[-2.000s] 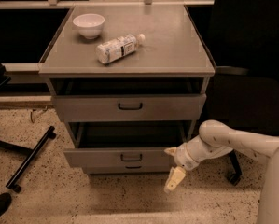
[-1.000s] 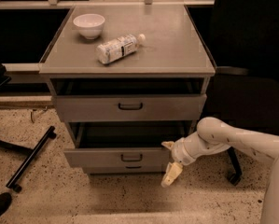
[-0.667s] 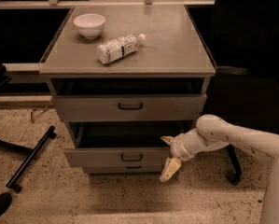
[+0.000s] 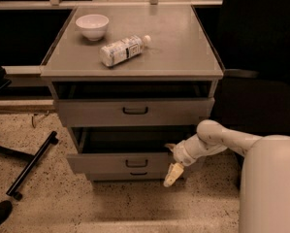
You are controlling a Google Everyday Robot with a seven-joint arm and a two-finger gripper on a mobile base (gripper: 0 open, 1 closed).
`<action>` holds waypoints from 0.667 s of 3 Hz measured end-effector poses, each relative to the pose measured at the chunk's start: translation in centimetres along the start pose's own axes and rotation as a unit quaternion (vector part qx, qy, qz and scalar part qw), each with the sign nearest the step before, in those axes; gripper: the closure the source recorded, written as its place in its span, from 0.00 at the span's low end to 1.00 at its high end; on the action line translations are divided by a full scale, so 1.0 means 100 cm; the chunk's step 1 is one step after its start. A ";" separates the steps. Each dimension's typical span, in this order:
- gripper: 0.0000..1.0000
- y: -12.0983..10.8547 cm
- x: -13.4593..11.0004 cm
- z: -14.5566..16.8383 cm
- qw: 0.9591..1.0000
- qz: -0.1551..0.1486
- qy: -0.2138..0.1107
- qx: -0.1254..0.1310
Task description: Open middle drawer
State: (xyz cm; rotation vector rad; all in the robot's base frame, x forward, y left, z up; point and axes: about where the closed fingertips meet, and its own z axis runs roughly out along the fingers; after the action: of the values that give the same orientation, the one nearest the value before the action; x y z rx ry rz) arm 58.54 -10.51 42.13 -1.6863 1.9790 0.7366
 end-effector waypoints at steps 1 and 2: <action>0.00 0.000 -0.001 -0.001 1.000 0.002 0.001 -0.002; 0.00 0.014 0.003 -0.015 1.000 0.010 0.018 0.003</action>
Offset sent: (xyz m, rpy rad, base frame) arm -0.0428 -0.0240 0.0245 -0.0904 0.0320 -0.0314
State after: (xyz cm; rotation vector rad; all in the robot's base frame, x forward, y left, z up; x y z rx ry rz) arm 57.14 -11.48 43.24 -1.6892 2.0236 0.7108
